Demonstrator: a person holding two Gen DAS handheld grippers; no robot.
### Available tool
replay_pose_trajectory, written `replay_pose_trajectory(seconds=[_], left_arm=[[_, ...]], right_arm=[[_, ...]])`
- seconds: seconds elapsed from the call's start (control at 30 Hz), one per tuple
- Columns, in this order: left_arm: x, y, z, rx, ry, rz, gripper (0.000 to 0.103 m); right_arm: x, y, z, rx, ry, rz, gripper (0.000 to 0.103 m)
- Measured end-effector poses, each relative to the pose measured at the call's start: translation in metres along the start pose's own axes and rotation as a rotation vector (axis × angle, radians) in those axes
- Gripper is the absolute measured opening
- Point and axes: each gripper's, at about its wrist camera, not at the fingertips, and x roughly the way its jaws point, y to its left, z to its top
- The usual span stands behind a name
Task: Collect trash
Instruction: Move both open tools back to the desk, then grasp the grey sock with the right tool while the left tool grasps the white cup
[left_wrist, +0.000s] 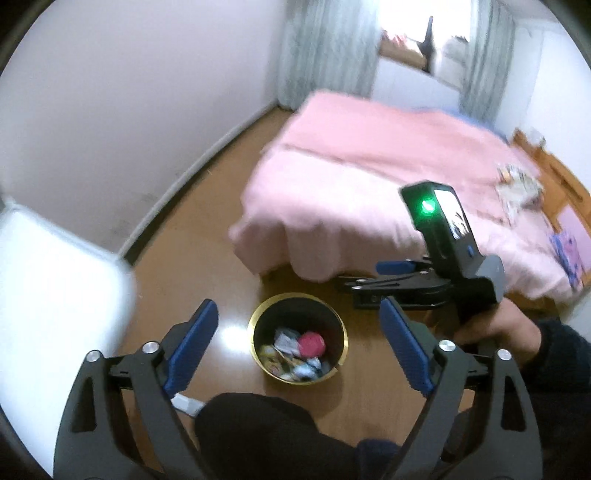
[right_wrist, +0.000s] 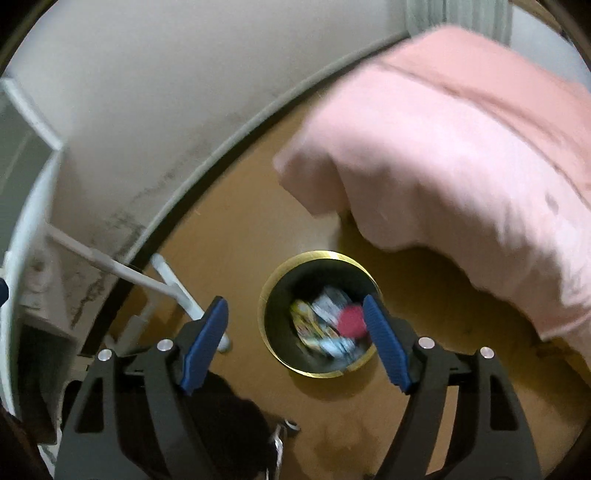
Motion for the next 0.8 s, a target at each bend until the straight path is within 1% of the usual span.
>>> replay_pose_trajectory(seconds=[0.07,0.13,0.17,0.2,0.23,0.27,0.3,0.33,0.37,0.4,0.43,0.47,0.5,0.57,0.6,0.63,0.67,0.73,0.8], left_arm=[[-0.041,0.027,-0.003,-0.049,-0.064,0.076,0.092],[-0.072,0.057,-0.009,-0.102,-0.106,0.155,0.093],[-0.092,0.080,-0.017,-0.146,-0.124,0.231,0.093],[-0.103,0.094,-0.023,-0.174,-0.130,0.285,0.093],[-0.120,0.115,-0.033,-0.214,-0.134,0.362,0.093],[-0.133,0.134,-0.042,-0.249,-0.135,0.424,0.093],[-0.156,0.163,-0.059,-0.315,-0.132,0.510,0.093],[-0.171,0.181,-0.070,-0.358,-0.131,0.554,0.093],[-0.191,0.203,-0.087,-0.414,-0.131,0.604,0.093],[-0.203,0.214,-0.097,-0.445,-0.132,0.637,0.093],[-0.219,0.228,-0.113,-0.482,-0.128,0.686,0.093],[-0.238,0.243,-0.131,-0.521,-0.121,0.741,0.093],[-0.251,0.253,-0.146,-0.554,-0.116,0.778,0.093],[-0.278,0.268,-0.175,-0.628,-0.107,0.831,0.093],[-0.289,0.274,-0.185,-0.654,-0.104,0.842,0.093],[-0.300,0.279,-0.200,-0.688,-0.101,0.859,0.093],[-0.309,0.281,-0.213,-0.718,-0.100,0.874,0.093],[-0.324,0.287,-0.232,-0.752,-0.096,0.888,0.093],[-0.334,0.287,-0.249,-0.780,-0.092,0.900,0.093]], right_arm=[[-0.024,0.031,0.005,-0.057,-0.065,0.024,0.078],[-0.046,0.077,0.009,-0.132,-0.119,0.086,0.079],[-0.055,0.103,0.009,-0.170,-0.136,0.126,0.079],[-0.059,0.121,0.010,-0.197,-0.144,0.158,0.079],[-0.064,0.149,0.009,-0.239,-0.149,0.208,0.079],[-0.067,0.178,0.008,-0.284,-0.147,0.257,0.079],[-0.068,0.199,0.007,-0.317,-0.142,0.289,0.079],[-0.068,0.230,0.005,-0.370,-0.132,0.340,0.079],[-0.068,0.252,0.002,-0.405,-0.122,0.372,0.079],[-0.066,0.284,-0.002,-0.457,-0.105,0.412,0.079],[-0.063,0.316,-0.008,-0.508,-0.083,0.450,0.079],[-0.061,0.338,-0.012,-0.541,-0.069,0.474,0.079],[-0.058,0.372,-0.019,-0.593,-0.048,0.511,0.079],[-0.054,0.421,-0.032,-0.665,-0.018,0.556,0.079],[-0.049,0.455,-0.041,-0.713,0.009,0.588,0.079],[-0.046,0.474,-0.047,-0.736,0.026,0.602,0.079],[-0.042,0.503,-0.056,-0.771,0.054,0.628,0.079],[-0.036,0.542,-0.070,-0.817,0.079,0.652,0.079],[-0.027,0.579,-0.080,-0.865,0.100,0.655,0.078]])
